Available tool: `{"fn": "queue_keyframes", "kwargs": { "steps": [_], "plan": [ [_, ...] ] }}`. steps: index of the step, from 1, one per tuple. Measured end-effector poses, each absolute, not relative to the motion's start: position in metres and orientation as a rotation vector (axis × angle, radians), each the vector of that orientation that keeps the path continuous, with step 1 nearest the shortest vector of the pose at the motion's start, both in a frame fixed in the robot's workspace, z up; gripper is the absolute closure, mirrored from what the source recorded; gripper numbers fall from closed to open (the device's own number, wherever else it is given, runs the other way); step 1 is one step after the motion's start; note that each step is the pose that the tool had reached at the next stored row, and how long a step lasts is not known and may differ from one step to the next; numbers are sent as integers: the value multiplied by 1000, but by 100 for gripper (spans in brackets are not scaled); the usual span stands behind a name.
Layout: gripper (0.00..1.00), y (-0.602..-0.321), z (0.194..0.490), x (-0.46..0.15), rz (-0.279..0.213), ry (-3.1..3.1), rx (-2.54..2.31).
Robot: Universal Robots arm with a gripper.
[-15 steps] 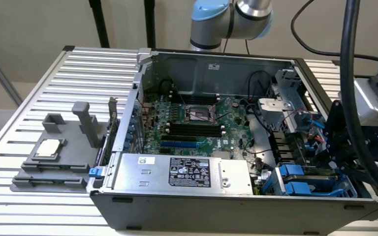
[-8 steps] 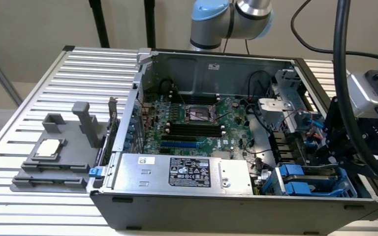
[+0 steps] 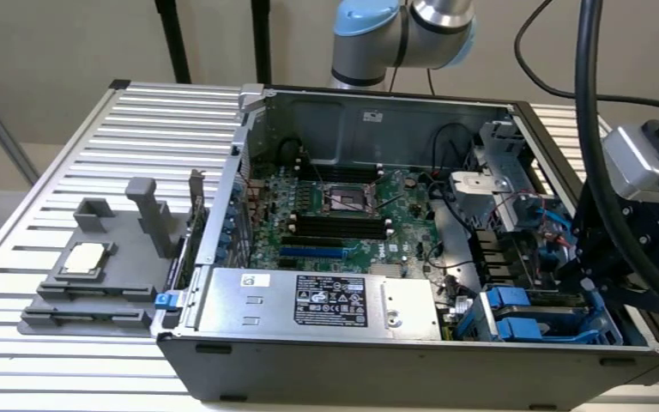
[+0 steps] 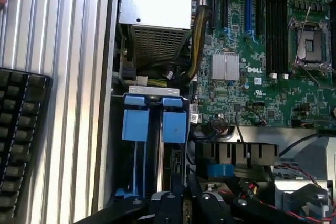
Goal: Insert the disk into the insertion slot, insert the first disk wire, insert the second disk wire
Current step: 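Insert the first disk wire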
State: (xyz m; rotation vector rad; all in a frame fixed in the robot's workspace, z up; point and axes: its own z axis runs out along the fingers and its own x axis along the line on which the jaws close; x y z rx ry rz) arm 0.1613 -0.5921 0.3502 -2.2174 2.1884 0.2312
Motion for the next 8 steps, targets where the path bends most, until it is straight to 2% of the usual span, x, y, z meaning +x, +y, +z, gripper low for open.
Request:
{"fn": "queue_keyframes", "kwargs": {
  "steps": [4, 8],
  "plan": [
    [84, -592, 350, 161, 205, 2221, -2231],
    [84, -592, 349, 161, 226, 2256, -2225]
  ]
}}
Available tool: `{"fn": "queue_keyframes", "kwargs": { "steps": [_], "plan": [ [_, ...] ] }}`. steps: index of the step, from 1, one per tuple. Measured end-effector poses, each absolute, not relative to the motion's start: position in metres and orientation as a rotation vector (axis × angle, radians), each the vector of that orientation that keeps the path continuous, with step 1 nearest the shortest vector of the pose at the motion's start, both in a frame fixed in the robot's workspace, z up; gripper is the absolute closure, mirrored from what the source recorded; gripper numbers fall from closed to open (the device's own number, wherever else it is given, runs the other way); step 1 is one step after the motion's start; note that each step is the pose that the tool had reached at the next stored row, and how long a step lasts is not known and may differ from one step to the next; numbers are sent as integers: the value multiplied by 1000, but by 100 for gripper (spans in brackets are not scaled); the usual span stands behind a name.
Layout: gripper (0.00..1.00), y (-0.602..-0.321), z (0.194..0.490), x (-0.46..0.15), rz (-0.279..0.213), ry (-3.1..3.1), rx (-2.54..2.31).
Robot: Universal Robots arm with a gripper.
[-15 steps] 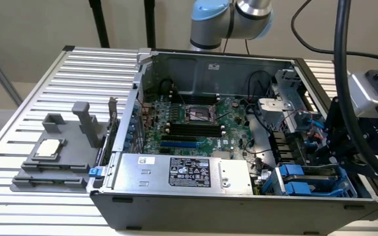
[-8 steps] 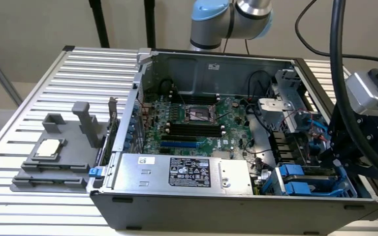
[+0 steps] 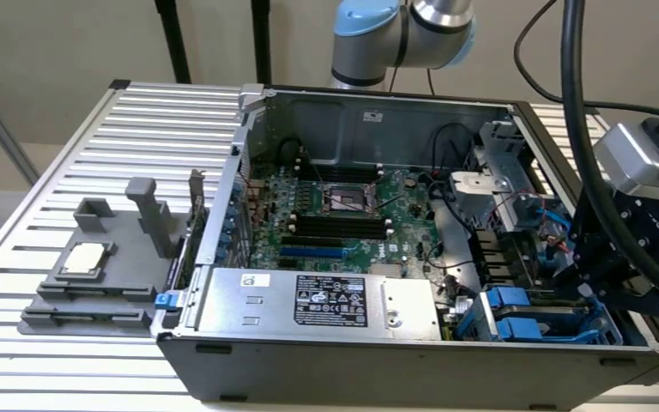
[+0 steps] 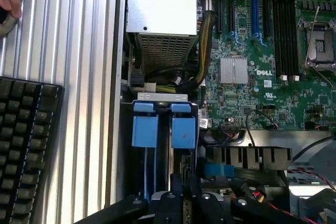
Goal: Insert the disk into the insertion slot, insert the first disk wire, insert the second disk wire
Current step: 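Insert the first disk wire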
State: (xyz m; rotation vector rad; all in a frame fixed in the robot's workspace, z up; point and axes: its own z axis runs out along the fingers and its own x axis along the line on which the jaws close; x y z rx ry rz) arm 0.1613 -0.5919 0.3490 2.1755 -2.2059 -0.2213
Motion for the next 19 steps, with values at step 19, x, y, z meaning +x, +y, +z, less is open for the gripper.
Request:
{"fn": "queue_keyframes", "kwargs": {
  "steps": [19],
  "plan": [
    [84, -588, 345, 167, -232, -2253, 2107]
  ]
}}
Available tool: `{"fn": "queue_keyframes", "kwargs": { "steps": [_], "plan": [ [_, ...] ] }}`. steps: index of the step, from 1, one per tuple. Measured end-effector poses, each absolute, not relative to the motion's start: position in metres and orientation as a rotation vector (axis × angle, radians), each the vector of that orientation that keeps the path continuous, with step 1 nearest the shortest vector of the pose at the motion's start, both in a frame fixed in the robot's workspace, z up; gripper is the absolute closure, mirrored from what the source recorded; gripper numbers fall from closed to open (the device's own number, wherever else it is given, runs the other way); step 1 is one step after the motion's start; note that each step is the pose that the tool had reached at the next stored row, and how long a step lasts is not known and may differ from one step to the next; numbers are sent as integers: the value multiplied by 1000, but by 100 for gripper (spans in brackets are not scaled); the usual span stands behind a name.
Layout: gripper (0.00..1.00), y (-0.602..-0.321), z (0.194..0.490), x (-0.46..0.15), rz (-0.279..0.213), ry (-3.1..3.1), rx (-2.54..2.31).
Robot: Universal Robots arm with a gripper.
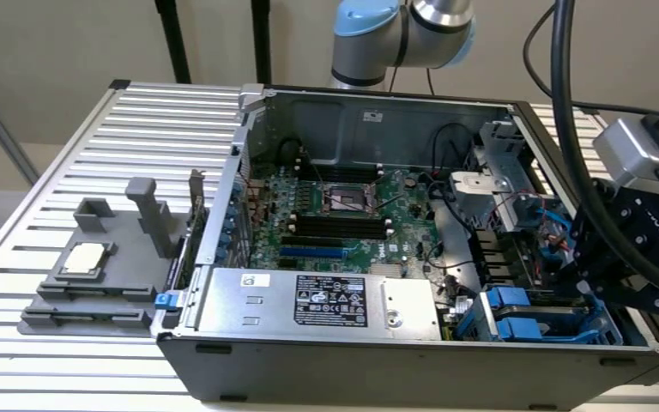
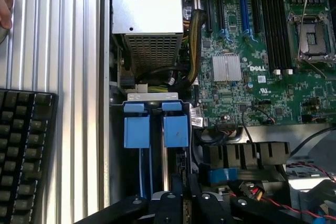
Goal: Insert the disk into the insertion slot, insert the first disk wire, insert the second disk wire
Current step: 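Insert the first disk wire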
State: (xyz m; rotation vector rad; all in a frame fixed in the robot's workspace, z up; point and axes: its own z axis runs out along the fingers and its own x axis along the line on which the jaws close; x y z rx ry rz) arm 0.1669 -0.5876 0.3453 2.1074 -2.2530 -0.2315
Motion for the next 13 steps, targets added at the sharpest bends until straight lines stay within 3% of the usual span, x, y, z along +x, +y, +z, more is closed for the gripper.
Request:
{"fn": "queue_keyframes", "kwargs": {
  "steps": [13],
  "plan": [
    [84, -585, 343, 169, -227, -2251, 2103]
  ]
}}
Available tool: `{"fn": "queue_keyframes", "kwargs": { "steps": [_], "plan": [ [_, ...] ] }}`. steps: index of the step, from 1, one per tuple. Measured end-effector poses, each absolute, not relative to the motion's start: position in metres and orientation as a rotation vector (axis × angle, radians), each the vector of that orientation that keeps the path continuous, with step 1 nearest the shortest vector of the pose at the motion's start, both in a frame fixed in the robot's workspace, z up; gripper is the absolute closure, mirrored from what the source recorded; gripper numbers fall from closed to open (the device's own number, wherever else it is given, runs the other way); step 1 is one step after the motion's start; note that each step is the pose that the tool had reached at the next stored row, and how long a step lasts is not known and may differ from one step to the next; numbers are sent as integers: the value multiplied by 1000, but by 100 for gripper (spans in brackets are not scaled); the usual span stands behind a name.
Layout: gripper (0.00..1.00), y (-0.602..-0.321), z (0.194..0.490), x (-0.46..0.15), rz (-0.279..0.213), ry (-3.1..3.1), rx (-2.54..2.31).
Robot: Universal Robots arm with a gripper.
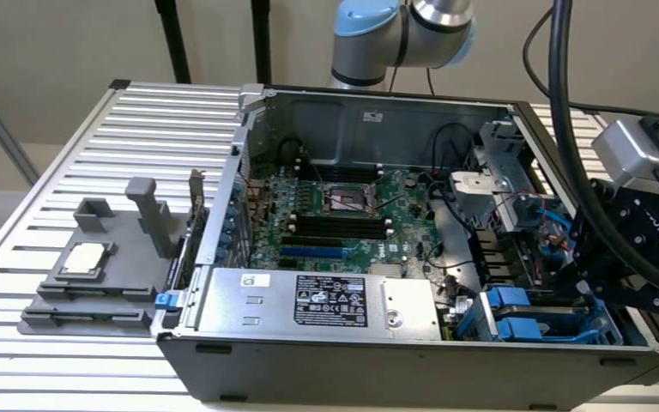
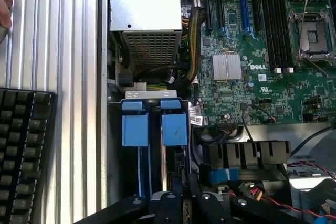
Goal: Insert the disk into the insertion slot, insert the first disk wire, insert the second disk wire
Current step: 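Insert the first disk wire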
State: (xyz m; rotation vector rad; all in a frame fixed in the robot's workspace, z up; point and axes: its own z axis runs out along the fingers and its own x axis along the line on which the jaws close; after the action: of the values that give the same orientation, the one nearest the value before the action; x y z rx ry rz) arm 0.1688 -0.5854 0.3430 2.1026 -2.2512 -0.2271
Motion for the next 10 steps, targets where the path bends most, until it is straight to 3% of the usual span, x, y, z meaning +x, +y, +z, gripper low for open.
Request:
{"fn": "queue_keyframes", "kwargs": {
  "steps": [10],
  "plan": [
    [84, -585, 339, 169, -223, -2250, 2099]
  ]
}}
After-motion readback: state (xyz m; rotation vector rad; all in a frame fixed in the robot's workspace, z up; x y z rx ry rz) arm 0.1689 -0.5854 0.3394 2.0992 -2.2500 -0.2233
